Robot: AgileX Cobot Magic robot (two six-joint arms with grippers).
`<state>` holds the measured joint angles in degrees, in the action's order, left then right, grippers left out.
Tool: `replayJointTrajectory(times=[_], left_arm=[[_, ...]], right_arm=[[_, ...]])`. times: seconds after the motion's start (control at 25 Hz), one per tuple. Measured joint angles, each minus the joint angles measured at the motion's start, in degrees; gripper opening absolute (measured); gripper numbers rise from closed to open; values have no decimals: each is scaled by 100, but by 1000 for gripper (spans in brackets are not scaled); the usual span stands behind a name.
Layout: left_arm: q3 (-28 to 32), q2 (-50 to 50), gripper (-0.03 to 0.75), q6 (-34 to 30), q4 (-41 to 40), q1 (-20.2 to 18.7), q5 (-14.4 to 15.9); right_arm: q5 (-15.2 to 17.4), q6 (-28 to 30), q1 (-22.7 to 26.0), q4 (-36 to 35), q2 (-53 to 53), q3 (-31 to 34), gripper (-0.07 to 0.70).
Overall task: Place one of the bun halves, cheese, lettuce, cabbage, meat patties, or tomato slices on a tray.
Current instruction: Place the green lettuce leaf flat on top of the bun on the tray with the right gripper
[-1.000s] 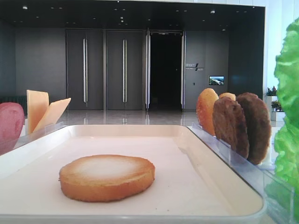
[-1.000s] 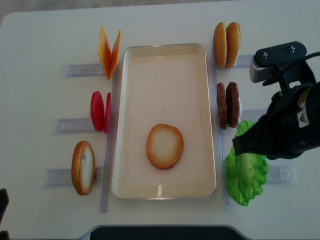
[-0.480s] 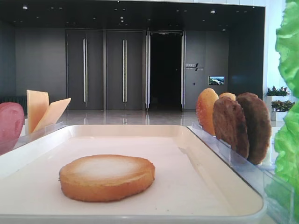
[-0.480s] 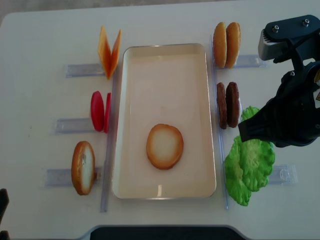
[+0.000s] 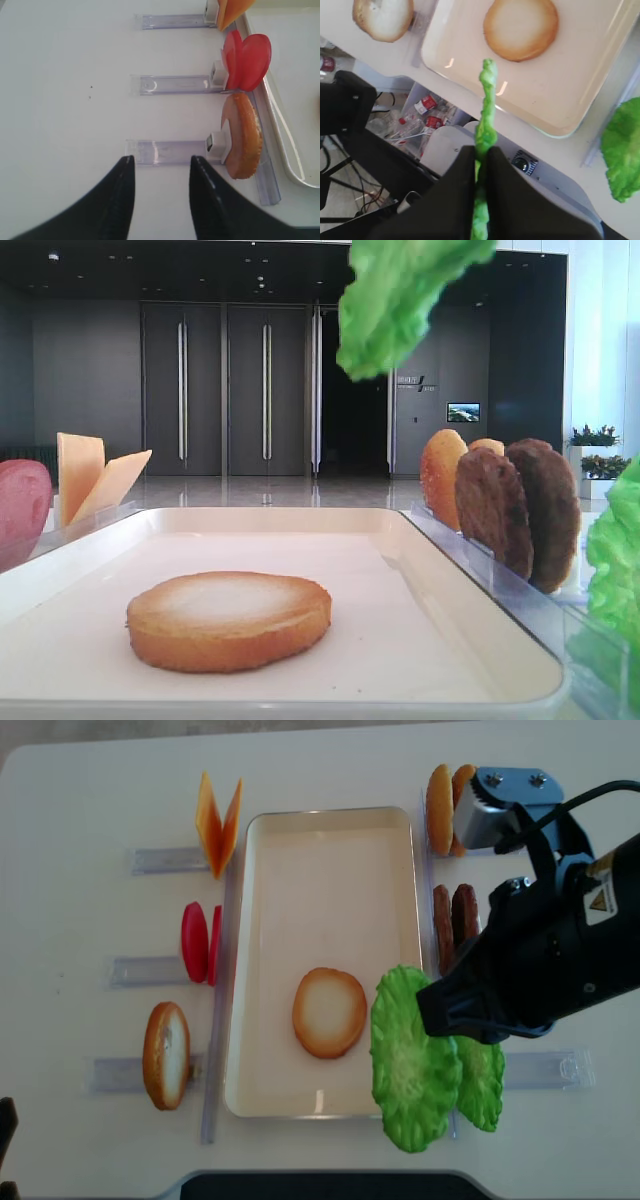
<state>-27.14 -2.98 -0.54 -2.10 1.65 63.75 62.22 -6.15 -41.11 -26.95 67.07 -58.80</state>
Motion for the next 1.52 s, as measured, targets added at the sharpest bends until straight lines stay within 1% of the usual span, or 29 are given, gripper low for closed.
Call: replayJointTrajectory(times=[0.04, 0.2, 0.36, 0.48, 0.52, 0.8, 1.08, 1.2, 1.4, 1.52], left_arm=[[0, 0, 282, 0, 0, 0, 0], [0, 0, 282, 0, 0, 0, 0], [0, 0, 282, 0, 0, 0, 0], [0, 0, 282, 0, 0, 0, 0], [0, 0, 282, 0, 0, 0, 0], [0, 0, 282, 0, 0, 0, 0], [0, 0, 282, 0, -2, 0, 0], [0, 0, 282, 0, -7, 0, 0], [0, 0, 282, 0, -7, 0, 0], [0, 0, 282, 0, -8, 0, 0]], right_arm=[[-14, 205, 0, -213, 112, 0, 62], [-85, 1388, 0, -1496, 590, 0, 62], [-194, 2451, 0, -2568, 1071, 0, 62], [-290, 3121, 0, -3013, 1435, 0, 62], [-379, 3361, 0, -3122, 1592, 0, 62], [-571, 4552, 0, -3672, 2371, 0, 62], [-722, 5454, 24, -4173, 2915, -5, 62], [-751, 5660, 182, -4262, 2963, -5, 62], [-811, 5750, 638, -4338, 2999, -5, 62], [-821, 5920, 799, -4445, 3141, -5, 62]])
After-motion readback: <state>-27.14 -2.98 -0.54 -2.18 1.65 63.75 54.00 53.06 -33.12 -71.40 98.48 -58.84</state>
